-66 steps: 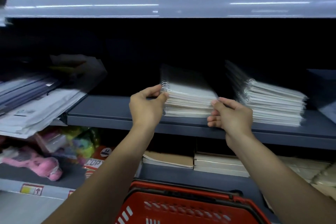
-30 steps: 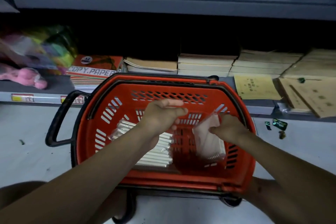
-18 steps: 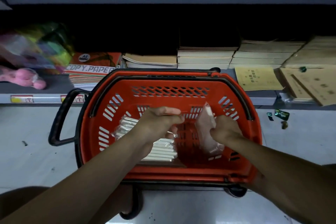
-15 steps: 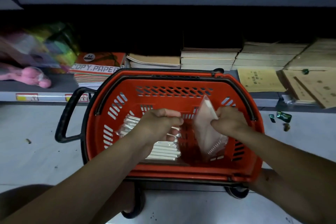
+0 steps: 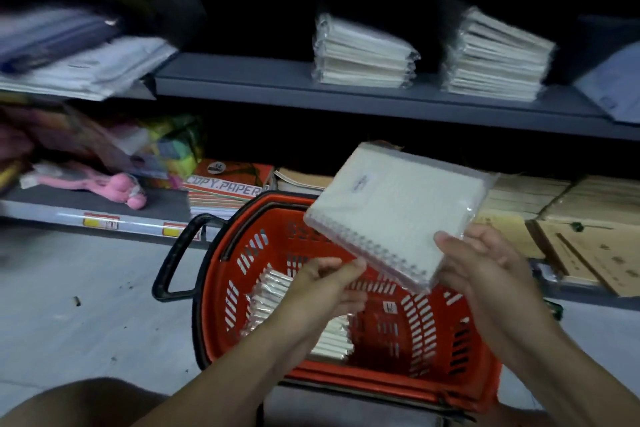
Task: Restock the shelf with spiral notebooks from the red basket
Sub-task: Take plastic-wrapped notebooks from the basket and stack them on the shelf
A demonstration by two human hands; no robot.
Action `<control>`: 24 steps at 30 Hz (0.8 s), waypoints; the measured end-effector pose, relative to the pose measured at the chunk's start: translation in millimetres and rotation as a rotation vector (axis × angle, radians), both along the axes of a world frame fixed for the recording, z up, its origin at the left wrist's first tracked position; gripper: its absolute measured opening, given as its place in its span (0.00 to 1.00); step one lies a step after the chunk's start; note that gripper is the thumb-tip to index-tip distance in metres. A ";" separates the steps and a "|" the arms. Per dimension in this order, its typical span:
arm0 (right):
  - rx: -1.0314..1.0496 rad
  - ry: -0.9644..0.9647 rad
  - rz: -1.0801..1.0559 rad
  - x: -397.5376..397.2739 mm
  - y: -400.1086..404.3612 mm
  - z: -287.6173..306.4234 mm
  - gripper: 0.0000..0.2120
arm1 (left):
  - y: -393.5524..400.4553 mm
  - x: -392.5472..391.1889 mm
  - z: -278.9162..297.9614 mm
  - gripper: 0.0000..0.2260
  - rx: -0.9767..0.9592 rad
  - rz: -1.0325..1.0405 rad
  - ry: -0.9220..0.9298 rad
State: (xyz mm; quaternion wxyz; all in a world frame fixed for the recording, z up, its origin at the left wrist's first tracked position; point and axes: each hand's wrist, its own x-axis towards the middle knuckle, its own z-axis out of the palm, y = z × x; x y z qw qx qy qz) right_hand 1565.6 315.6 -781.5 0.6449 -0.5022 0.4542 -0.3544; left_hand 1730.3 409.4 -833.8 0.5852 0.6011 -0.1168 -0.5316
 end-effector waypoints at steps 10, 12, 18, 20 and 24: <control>0.113 -0.295 0.105 30.2 25.7 -7.6 0.22 | 15.1 25.5 48.8 0.20 -0.378 -0.003 -0.153; 0.112 -0.286 0.048 24.6 12.9 -2.8 0.24 | 15.4 37.3 55.2 0.21 -0.389 0.005 -0.207; -0.035 -0.109 0.140 27.8 10.9 5.1 0.32 | 8.8 60.1 79.3 0.20 -0.437 -0.030 -0.302; -0.016 -0.102 0.132 29.3 16.2 4.8 0.45 | 8.3 69.3 81.0 0.20 -0.459 -0.048 -0.324; -0.056 -0.101 0.058 33.0 15.4 3.7 0.23 | 9.6 79.3 79.7 0.21 -0.478 -0.078 -0.203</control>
